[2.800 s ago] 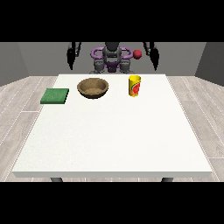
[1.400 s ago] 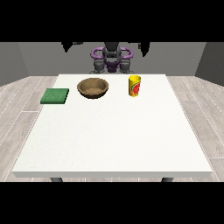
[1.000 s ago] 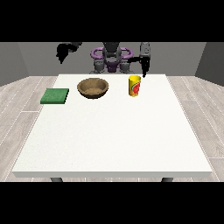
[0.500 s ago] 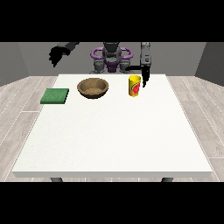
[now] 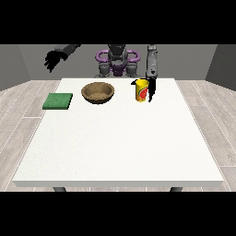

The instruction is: Pick the cup and pour the ball into the bowl, then pick the bowl and place it on the pad

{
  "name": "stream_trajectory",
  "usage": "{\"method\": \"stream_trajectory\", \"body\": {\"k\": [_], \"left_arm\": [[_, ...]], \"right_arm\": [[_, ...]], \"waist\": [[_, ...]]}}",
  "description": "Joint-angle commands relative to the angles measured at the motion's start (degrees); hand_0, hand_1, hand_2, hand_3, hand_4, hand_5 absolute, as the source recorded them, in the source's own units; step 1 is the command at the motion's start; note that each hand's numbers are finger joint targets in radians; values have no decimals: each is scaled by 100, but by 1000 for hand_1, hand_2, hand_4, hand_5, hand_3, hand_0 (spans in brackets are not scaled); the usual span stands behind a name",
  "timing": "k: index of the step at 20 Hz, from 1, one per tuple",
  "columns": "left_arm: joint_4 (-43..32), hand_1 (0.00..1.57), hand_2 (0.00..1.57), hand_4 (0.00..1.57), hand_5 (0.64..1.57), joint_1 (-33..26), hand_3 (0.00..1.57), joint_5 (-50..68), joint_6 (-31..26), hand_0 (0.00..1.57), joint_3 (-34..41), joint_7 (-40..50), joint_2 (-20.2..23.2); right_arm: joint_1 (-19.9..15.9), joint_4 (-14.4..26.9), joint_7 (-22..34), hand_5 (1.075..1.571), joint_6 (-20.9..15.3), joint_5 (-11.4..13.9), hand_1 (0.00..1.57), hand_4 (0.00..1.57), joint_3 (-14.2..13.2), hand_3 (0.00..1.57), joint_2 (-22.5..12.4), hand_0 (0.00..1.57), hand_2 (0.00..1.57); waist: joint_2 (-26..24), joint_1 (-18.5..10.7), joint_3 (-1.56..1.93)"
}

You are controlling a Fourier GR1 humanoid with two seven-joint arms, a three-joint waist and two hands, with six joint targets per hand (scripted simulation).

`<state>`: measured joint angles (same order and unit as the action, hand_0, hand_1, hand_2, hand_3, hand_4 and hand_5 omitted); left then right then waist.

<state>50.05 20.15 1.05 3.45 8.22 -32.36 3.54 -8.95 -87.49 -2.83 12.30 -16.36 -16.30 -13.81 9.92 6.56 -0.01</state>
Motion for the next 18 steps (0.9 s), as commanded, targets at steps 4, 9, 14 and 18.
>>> {"method": "stream_trajectory", "body": {"k": [4, 9, 14, 18], "left_arm": [[-957, 1226, 1571, 1336, 1481, 339, 1571, -553, 909, 1226, 132, -848, 221], [-1420, 1284, 1571, 1381, 1449, 383, 1571, -654, 1523, 1284, 182, -1261, -96], [-828, 1267, 1571, 1401, 1432, 635, 1571, -1392, 2009, 1267, -555, 376, -36], [-854, 1298, 1571, 1398, 1488, 979, 1571, -2362, 2617, 1298, -1243, 1334, -50]], "right_arm": [[-388, -444, 450, 1569, 130, -450, 0, 647, -171, 140, -291, 0, 0], [-237, -420, 417, 1566, 361, -545, 0, 637, -320, 166, -510, 0, 0], [45, 728, 325, 1567, 707, -733, 0, 636, -715, 293, -722, 0, 0], [105, 950, 684, 1564, 668, -681, 0, 639, -668, 276, -833, 0, 0]], "waist": [[403, 476, -5], [386, 449, -3], [-682, 90, 13], [-1230, 11, 23]]}}
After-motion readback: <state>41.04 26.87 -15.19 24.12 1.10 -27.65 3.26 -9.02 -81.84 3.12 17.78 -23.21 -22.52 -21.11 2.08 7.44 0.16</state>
